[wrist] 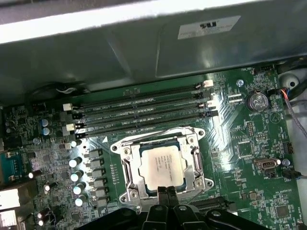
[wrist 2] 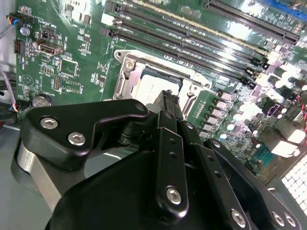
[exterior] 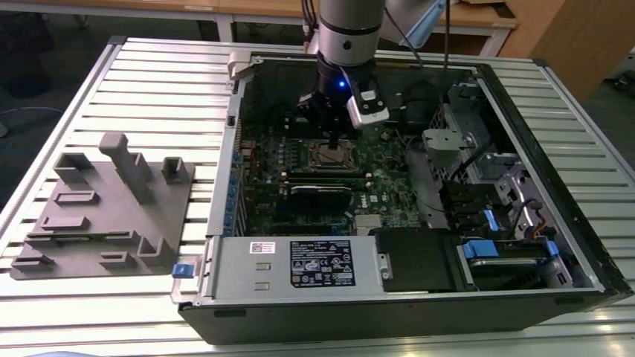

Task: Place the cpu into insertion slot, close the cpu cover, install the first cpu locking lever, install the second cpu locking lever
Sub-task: 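Install the second cpu locking lever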

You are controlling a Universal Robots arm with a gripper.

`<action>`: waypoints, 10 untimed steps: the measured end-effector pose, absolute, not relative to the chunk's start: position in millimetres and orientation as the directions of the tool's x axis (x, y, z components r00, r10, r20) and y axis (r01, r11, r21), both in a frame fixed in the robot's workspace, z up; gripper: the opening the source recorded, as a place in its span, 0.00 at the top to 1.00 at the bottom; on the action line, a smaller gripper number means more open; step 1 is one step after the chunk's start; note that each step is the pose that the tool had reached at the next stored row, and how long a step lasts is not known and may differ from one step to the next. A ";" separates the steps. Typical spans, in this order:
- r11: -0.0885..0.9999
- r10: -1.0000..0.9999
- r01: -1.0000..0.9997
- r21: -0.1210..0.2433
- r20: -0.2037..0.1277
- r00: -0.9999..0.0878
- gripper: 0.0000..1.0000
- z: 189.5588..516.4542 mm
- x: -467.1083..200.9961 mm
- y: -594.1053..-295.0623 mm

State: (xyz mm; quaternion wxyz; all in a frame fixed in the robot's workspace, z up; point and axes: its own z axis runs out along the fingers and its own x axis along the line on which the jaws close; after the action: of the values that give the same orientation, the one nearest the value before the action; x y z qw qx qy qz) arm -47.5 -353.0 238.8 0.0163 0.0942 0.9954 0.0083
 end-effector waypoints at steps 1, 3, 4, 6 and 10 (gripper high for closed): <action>0.982 0.188 0.187 0.020 -0.031 -0.982 0.89 238.8 -47.5 -354.2; 0.982 0.188 0.187 0.019 -0.031 -0.982 0.89 238.8 -47.5 -356.9; 0.982 0.188 0.187 0.019 -0.031 -0.982 0.89 238.8 -47.5 -358.3; 0.982 0.188 0.187 0.020 -0.031 -0.982 0.89 238.8 -47.5 -360.7; 0.982 0.188 0.187 0.020 -0.031 -0.982 0.89 238.8 -47.5 -364.3</action>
State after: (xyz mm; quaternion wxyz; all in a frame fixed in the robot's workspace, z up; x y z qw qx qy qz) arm -47.5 -364.3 238.8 0.0163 0.0942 0.9954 0.0083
